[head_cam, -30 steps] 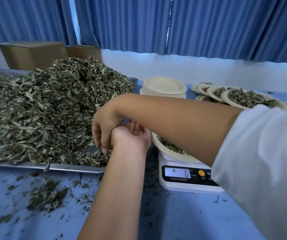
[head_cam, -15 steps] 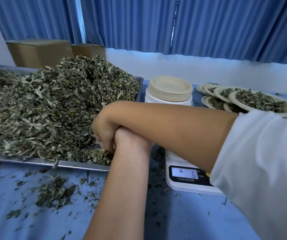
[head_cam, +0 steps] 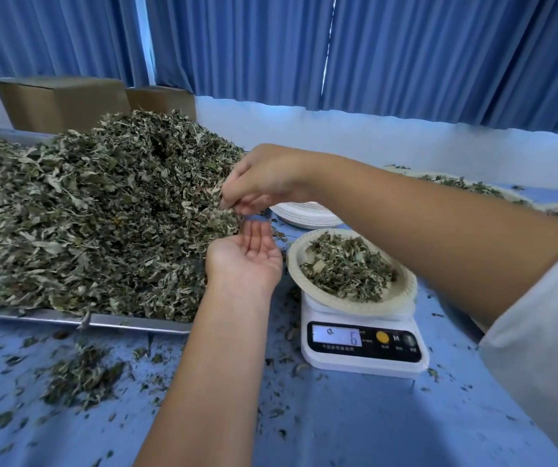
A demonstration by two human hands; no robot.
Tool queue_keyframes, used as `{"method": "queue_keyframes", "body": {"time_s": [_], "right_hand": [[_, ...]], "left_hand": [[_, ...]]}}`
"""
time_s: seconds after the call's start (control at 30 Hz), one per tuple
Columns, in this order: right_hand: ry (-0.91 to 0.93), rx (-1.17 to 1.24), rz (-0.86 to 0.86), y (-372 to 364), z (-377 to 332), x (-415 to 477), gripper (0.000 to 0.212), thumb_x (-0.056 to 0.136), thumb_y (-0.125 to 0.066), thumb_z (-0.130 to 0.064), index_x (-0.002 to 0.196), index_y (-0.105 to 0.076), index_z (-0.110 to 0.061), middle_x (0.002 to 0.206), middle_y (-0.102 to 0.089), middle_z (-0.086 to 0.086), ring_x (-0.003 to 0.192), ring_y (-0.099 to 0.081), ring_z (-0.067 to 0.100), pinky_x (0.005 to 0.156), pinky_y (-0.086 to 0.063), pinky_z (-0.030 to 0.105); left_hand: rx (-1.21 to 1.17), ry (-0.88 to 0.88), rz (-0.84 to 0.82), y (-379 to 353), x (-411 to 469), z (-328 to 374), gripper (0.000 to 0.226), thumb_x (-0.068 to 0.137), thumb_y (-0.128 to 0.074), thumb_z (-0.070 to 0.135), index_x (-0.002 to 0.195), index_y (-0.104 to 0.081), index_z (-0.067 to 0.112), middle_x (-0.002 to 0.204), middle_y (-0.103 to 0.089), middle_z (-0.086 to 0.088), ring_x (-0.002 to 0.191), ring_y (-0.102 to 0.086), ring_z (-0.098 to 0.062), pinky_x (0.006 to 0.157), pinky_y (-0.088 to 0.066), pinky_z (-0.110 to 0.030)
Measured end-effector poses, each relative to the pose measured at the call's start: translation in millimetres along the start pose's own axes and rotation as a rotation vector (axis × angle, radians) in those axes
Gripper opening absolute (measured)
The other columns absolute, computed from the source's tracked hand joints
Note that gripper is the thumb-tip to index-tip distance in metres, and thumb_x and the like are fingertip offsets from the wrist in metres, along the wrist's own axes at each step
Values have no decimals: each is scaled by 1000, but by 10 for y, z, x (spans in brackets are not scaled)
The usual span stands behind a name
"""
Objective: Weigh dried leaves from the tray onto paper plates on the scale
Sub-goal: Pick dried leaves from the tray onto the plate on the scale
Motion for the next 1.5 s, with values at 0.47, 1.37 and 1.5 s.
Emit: {"method": "queue_keyframes", "body": {"time_s": [0.47, 1.37, 1.5], "right_hand": [[-330, -290, -118, 713, 560, -638, 8, 77, -75, 0, 84, -70, -1, 66, -71, 4, 63, -67, 10, 61, -55, 17], [-112, -430, 54, 711, 659, -621, 10, 76, -77, -30, 76, -75, -20, 60, -65, -13, 52, -53, 2, 48, -44, 17], [-118, -433, 72, 740, 660, -666, 10, 77, -76, -29, 75, -74, -20, 59, -65, -13, 55, -53, 5, 47, -43, 17]], "left_hand": [[77, -44, 37, -36, -113, -77, 33, 100, -30, 11, 85, -59, 6, 79, -62, -3, 72, -62, -14, 57, -47, -20], [146, -82, 15, -40, -108, -84, 32, 100, -30, 11, 86, -59, 7, 83, -62, -2, 74, -62, -14, 61, -47, -20], [282, -150, -13, -67, -109, -105, 32, 100, -30, 12, 86, -59, 7, 88, -62, -2, 78, -62, -14, 65, -48, -21]]}}
Point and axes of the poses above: each hand's wrist, its own x-axis towards the middle knuckle, its own y-axis out of the back of the hand, z = x × y, the point moved 1 cm from there along x, towards the middle knuckle
